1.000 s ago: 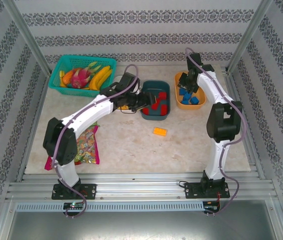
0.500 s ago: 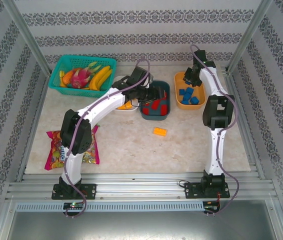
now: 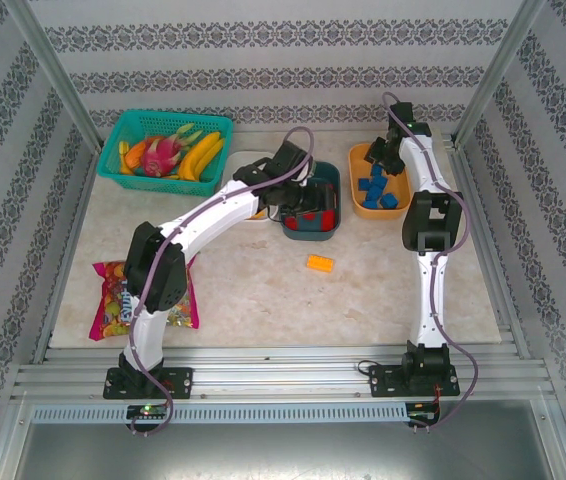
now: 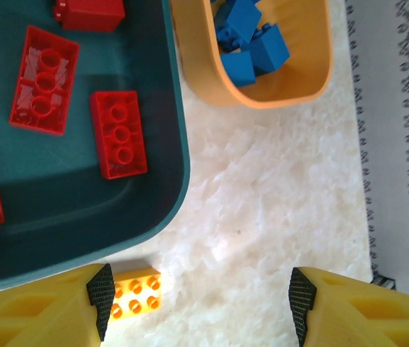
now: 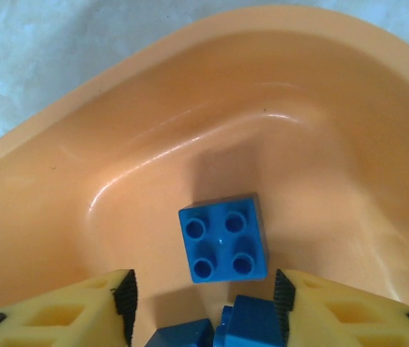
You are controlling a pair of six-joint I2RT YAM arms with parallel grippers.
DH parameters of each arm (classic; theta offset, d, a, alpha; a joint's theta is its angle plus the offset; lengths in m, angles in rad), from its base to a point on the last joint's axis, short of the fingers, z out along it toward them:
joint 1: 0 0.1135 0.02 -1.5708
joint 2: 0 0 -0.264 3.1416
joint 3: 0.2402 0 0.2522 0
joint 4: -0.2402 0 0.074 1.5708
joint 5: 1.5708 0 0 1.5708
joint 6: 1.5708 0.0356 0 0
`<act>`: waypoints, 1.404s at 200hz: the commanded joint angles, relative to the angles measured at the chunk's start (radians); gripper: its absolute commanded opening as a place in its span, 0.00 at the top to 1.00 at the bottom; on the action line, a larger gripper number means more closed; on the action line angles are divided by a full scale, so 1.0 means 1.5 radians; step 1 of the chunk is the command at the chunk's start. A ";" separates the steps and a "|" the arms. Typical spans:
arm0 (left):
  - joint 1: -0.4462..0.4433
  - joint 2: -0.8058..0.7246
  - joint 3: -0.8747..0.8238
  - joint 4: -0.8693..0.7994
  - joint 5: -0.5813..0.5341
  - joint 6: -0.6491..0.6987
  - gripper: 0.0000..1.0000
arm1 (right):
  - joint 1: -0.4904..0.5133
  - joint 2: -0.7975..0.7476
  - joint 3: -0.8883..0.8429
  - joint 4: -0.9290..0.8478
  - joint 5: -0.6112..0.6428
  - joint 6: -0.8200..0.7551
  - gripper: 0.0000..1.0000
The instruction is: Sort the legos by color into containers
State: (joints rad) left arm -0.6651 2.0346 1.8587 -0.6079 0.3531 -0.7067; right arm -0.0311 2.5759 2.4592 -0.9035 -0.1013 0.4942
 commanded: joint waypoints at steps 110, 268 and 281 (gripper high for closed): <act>-0.118 -0.031 -0.135 -0.091 -0.176 0.038 0.11 | 0.085 -0.694 -0.753 0.273 -0.105 0.100 0.30; -0.172 0.198 0.095 -0.214 -0.287 -0.021 0.03 | 0.142 -1.351 -1.139 0.057 -0.225 0.166 0.19; -0.174 0.212 0.110 -0.229 -0.293 -0.023 0.03 | 0.142 -1.350 -1.134 0.056 -0.225 0.165 0.19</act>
State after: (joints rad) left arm -0.9100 2.3116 1.9717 -0.8486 -0.0341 -0.7155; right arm 0.1684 0.5575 0.7349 -0.7925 -0.4019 0.7464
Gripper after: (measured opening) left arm 0.975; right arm 0.813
